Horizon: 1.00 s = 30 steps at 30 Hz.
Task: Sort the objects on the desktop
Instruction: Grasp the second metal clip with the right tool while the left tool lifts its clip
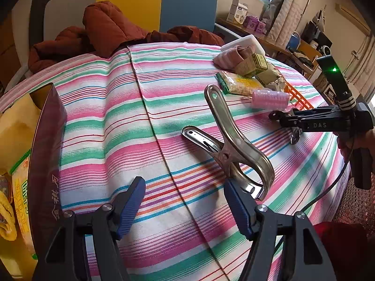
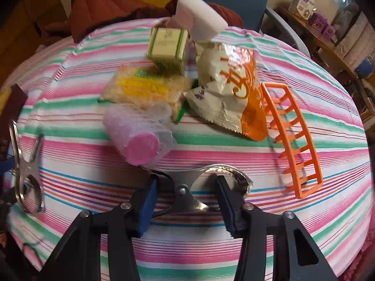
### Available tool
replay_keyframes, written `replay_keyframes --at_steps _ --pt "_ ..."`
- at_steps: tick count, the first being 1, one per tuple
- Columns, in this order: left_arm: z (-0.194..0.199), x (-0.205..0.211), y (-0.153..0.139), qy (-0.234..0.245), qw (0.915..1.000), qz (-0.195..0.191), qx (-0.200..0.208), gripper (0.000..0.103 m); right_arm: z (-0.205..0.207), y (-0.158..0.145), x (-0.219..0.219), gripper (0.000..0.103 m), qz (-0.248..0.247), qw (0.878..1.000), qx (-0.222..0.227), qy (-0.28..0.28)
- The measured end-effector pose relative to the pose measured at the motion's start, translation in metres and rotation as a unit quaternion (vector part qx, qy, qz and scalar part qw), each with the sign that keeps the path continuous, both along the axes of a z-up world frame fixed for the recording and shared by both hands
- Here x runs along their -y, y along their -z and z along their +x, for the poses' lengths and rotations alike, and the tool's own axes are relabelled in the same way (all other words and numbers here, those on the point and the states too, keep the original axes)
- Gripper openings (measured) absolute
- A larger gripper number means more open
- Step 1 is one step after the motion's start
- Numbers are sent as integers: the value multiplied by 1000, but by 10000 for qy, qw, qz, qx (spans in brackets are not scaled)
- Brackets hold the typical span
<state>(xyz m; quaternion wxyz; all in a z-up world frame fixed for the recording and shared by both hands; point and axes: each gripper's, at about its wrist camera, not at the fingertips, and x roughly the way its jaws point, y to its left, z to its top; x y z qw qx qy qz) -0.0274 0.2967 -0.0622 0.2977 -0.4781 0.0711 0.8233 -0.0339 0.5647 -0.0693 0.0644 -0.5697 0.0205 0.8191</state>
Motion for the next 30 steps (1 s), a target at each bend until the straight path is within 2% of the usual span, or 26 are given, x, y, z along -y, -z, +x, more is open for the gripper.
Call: replay_keyframes --at_steps 4,6,9,14,18,21,23,25,28,30 --pt "-1 6 -6 -108 9994 315 71 70 1 -1 -5 49 -154 9998 -11 114" --pt "-1 5 -10 -48 9990 430 65 70 1 0 -5 46 -280 9994 55 194" --pt "-2 -7 -10 81 9995 285 112 69 11 -2 -11 38 -419 9986 92 312" --pt "-19 -45 -18 297 9995 59 126 68 17 -4 -21 36 -548 9977 85 399" --pt "-26 -63 -30 487 9987 71 111 66 20 -5 -27 35 -615 9970 88 455" --pt "-20 -70 -34 808 9966 -75 -160 66 25 -5 -22 35 -592 9972 109 446" --pt "-16 -76 -39 1072 9928 -214 -493 66 26 -5 -22 35 -566 9975 127 407" --pt "-13 -86 -43 1463 9853 -368 -798 67 23 -4 -20 35 -564 9975 134 401" --pt "-10 -106 -33 2270 9647 -940 -944 65 24 -4 -21 35 -576 9974 133 406" --pt "-13 -113 -25 2608 9533 -1249 -874 63 26 -5 -23 35 -606 9972 127 423"
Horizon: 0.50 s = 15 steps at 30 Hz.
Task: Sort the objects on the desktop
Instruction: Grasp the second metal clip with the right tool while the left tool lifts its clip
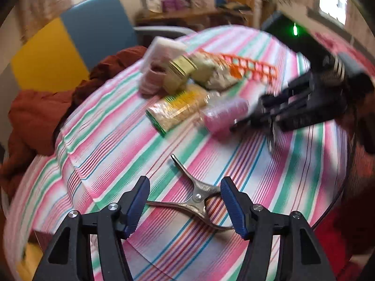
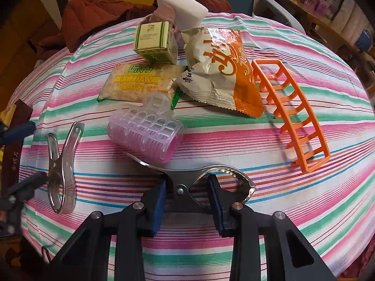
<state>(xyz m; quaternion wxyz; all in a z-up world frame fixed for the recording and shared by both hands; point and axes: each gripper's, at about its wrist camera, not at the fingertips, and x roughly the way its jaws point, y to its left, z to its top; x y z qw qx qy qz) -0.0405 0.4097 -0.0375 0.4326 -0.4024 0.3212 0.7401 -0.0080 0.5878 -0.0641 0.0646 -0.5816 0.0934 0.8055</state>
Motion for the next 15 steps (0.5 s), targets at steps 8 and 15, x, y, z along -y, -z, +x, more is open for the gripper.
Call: replay_keyframes --at_steps 8,15 --pt "-13 -9 26 368 9962 -545 575 50 7 -2 -2 36 -46 10000 4 30" --pt "-5 -6 29 -97 9981 -93 594 48 5 -2 0 35 75 10000 -3 -19"
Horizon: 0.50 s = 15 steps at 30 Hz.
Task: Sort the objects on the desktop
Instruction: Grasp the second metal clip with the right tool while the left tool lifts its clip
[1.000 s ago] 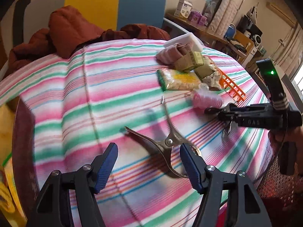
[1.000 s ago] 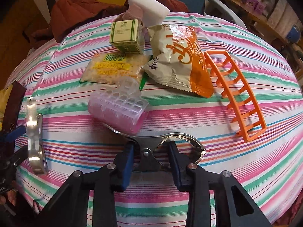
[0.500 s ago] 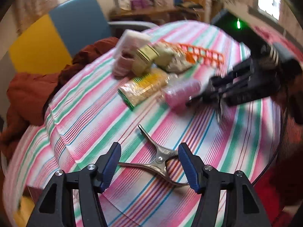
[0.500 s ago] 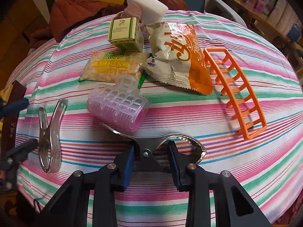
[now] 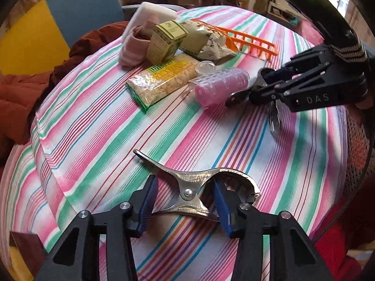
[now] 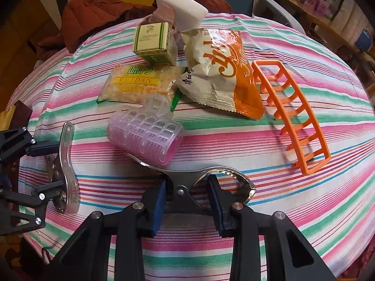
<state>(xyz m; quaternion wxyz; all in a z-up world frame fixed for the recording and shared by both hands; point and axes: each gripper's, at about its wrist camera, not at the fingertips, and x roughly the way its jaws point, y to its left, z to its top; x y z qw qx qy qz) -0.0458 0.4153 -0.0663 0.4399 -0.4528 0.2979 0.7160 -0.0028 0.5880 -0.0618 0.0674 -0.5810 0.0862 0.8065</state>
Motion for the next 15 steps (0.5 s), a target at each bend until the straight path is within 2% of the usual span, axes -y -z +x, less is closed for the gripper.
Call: replay_keyframes --at_steps 7,9,15 --pt "1 14 3 -443 9977 505 -14 48 3 -3 8 33 294 9995 11 -133" --pt "4 15 3 -499 9971 566 -138 48 1 -2 12 31 382 9991 12 -190" --pt "18 31 6 -638 9912 1070 -437 48 4 -4 22 27 711 9966 17 -425"
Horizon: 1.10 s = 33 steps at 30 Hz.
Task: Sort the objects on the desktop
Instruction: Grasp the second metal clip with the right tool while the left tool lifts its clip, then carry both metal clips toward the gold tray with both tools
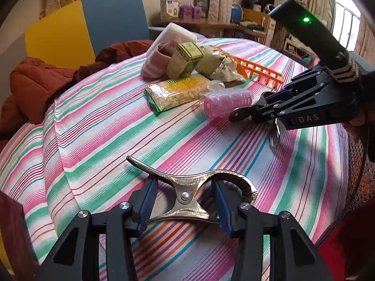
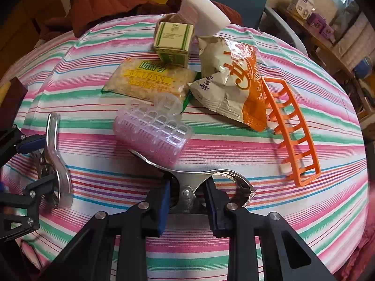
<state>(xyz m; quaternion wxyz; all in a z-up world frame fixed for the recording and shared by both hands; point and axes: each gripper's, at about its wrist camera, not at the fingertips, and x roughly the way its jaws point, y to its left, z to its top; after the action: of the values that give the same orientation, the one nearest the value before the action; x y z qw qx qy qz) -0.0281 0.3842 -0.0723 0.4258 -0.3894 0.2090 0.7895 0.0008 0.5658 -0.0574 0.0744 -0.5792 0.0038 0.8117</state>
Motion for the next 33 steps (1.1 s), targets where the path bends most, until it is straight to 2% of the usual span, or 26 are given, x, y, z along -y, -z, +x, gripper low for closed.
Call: replay_keyframes --at_steps 9,15,16,18,31,33 --pt "10 9 -1 -64 9998 154 -139 48 -13 3 30 25 249 9996 12 -98" --pt "11 24 -5 -246 9987 440 -83 37 -11 0 54 23 573 9979 -18 -318" --pt "12 26 -4 -265 9987 426 -53 24 -9 0 60 23 614 9975 -23 -346" --pt "14 29 -4 -345 9984 431 -134 25 -7 -3 67 23 725 9966 -45 -387" --pt "10 47 -4 -553 9961 684 70 25 3 -26 122 18 1250 9878 -540 -763" --pt "10 50 -4 -585 9956 720 98 24 1 -27 119 18 1265 9869 -580 -818"
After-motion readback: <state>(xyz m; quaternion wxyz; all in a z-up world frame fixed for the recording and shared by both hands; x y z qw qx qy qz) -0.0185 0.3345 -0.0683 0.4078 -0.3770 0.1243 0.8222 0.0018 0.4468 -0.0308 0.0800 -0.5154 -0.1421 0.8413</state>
